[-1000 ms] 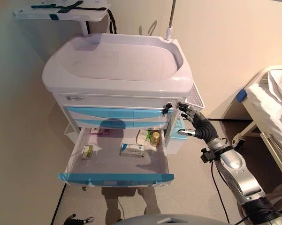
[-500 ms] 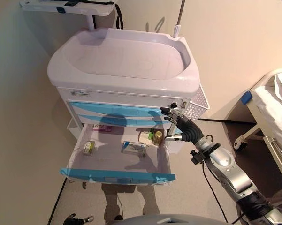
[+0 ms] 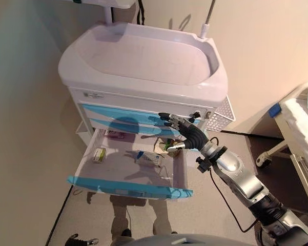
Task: Open the drawer and pick up the medicine
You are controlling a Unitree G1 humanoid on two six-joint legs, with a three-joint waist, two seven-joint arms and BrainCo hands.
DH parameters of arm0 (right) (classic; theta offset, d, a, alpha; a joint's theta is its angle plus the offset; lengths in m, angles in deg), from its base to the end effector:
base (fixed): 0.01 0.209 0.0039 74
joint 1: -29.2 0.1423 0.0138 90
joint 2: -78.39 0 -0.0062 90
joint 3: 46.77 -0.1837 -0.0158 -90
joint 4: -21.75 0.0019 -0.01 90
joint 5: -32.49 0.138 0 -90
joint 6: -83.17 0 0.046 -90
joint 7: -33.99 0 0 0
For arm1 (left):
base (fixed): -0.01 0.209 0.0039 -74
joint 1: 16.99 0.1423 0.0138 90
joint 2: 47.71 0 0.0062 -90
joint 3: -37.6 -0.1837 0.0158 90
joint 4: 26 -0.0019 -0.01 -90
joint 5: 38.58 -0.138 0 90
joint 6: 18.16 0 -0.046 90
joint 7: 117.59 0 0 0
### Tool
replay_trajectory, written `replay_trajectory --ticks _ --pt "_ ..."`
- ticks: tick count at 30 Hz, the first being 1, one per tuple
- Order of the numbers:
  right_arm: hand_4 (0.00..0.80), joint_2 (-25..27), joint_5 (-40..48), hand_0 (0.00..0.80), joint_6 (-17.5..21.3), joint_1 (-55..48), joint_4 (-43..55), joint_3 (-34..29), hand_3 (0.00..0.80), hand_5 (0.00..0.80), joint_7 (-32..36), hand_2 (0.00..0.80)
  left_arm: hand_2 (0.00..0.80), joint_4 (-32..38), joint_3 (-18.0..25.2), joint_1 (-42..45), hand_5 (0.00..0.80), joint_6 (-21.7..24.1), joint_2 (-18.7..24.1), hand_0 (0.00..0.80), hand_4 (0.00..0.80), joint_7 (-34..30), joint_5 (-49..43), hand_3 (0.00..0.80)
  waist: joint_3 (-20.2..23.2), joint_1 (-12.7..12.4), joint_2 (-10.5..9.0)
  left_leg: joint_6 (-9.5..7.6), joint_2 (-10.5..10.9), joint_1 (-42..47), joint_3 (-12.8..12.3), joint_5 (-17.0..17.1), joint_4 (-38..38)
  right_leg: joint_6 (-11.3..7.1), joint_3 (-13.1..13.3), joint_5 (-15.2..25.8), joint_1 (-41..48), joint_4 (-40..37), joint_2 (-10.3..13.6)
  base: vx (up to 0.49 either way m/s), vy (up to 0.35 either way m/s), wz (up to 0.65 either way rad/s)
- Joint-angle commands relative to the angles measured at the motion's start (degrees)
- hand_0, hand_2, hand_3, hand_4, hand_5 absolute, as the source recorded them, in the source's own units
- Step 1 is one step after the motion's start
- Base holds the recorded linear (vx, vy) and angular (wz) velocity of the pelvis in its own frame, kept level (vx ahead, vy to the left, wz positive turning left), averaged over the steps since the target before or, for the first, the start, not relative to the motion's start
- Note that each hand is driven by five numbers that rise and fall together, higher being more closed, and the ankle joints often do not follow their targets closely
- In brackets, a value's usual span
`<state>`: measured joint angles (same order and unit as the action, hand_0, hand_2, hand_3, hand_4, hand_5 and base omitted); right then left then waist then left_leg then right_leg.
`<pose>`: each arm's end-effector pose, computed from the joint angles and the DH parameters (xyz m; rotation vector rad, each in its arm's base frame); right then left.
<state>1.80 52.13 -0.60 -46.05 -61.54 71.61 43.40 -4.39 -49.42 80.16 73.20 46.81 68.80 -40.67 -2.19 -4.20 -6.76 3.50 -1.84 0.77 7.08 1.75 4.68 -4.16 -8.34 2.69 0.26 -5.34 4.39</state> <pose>0.2248 -0.1344 0.0967 -0.1945 -0.2389 0.7224 0.0324 0.2791 -0.1024 0.3870 1.2614 0.3415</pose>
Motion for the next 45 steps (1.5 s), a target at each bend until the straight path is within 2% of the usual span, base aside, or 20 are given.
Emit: replay_trajectory --ticks 1,4,13,23,32,45 --pt "0.000 -2.0 -2.2 0.000 2.4 5.4 0.7 1.6 0.000 0.000 -1.5 0.000 0.000 -2.3 -1.3 -2.8 0.000 0.2 2.9 0.000 0.000 1.6 -2.0 0.000 -1.7 -2.0 -2.51 -2.61 3.4 -5.7 2.8 1.4 -0.5 -3.21 -1.6 0.9 -3.2 2.6 1.2 -0.065 -0.021 0.05" --pt "0.000 -2.4 -2.6 0.000 2.5 7.1 -0.1 2.4 0.000 0.000 -2.2 0.000 0.000 -2.0 -1.6 -3.4 0.000 0.1 3.4 0.000 0.000 1.9 -1.7 0.000 -2.9 -2.4 -2.83 -2.57 3.4 -6.8 3.0 1.8 -0.6 -3.23 -1.7 1.2 -4.2 2.6 1.1 -0.085 -0.027 0.00" --pt "0.000 -4.0 -5.3 0.000 3.0 14.6 -3.0 5.5 0.000 0.000 -5.4 0.000 0.000 -0.1 -3.3 -8.5 0.000 -0.1 5.9 0.000 0.000 4.7 0.1 0.000 -10.6 -3.6 -3.54 -2.75 3.7 -11.8 4.1 2.9 -2.6 -2.78 -2.1 0.9 -9.3 6.3 1.3 -0.085 -0.015 0.05" --pt "0.000 -5.3 -8.8 0.000 3.4 20.7 -5.8 7.6 0.000 0.000 -7.9 0.000 0.000 3.4 -6.5 -12.3 0.000 0.1 5.8 0.000 0.000 6.9 3.3 0.000 -17.6 -4.5 -3.18 -2.91 5.2 -20.4 5.1 1.4 -12.1 -1.83 -2.6 -1.0 -15.7 13.1 2.4 -0.096 -0.011 0.06" --pt "0.000 -5.3 -16.2 0.000 3.6 23.8 -7.7 8.2 0.000 0.000 -11.1 0.000 0.000 4.1 -7.7 -13.3 0.000 0.4 5.8 0.000 0.000 7.9 3.8 0.000 -19.3 -5.2 -1.84 -3.14 6.6 -25.4 7.0 1.3 -15.5 -1.33 -3.9 -2.7 -20.4 18.0 3.4 -0.058 -0.004 0.14" --pt "0.000 -6.8 -28.7 0.000 1.9 25.5 -14.7 8.9 0.000 0.000 -16.2 0.000 0.000 4.2 -8.7 -13.0 0.000 0.5 5.8 0.000 0.000 8.5 3.2 0.000 -20.2 -5.9 -0.75 -3.43 6.7 -25.1 8.7 2.0 -14.4 -1.33 -4.9 -3.2 -20.8 18.9 3.7 -0.004 -0.003 0.06"
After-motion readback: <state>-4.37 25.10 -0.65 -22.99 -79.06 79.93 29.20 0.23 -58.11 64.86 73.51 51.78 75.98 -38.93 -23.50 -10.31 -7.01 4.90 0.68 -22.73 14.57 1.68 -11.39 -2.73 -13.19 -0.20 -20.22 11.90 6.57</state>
